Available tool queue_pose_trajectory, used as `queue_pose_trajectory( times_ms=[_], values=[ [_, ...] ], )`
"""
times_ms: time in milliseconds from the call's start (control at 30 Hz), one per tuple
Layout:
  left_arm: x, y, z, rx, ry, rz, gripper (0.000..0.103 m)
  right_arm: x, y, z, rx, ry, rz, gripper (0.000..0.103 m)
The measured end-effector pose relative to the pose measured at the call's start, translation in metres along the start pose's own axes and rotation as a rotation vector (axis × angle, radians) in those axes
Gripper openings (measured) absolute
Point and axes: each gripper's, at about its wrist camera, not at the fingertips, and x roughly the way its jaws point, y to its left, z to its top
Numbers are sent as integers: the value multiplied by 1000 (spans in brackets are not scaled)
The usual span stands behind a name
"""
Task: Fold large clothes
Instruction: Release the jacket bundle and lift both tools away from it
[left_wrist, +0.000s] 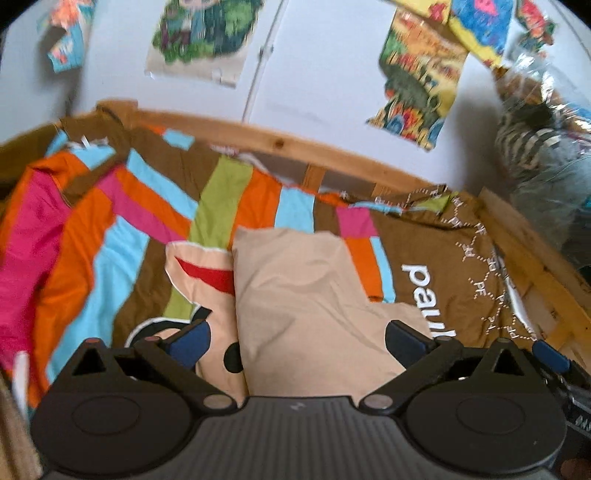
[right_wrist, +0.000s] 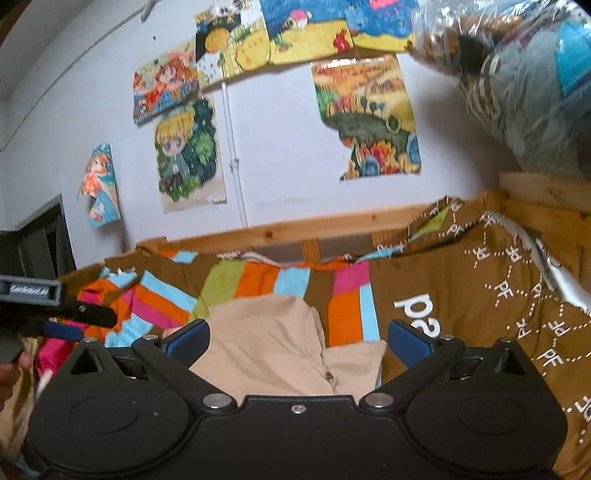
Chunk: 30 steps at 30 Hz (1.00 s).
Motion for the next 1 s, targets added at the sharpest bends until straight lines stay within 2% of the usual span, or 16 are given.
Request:
queue_pose_trajectory(
  times_ms=[233,367,500,600,733,1000],
  values=[
    [-58,-10,-19,36,-76,22,102,-42,13,5,-4,-25,-5,102],
    [-83,-15,-37,55,-112,29,102,-61,20,-4,-29,1,-12,102],
    [-91,-16,-60,53,-121,44,102,-72,25,-15,-56,44,-29,102],
    [-87,-11,-81,47,-100,69,102,-74,28,-26,-72,85,-67,102],
    [-68,-5,-99,42,15,87,102,-71,37,-42,-115,127,-142,102],
    [-60,-6,-110,101,16,88,102,-66,44,-56,-128,159,-141,102]
  ],
)
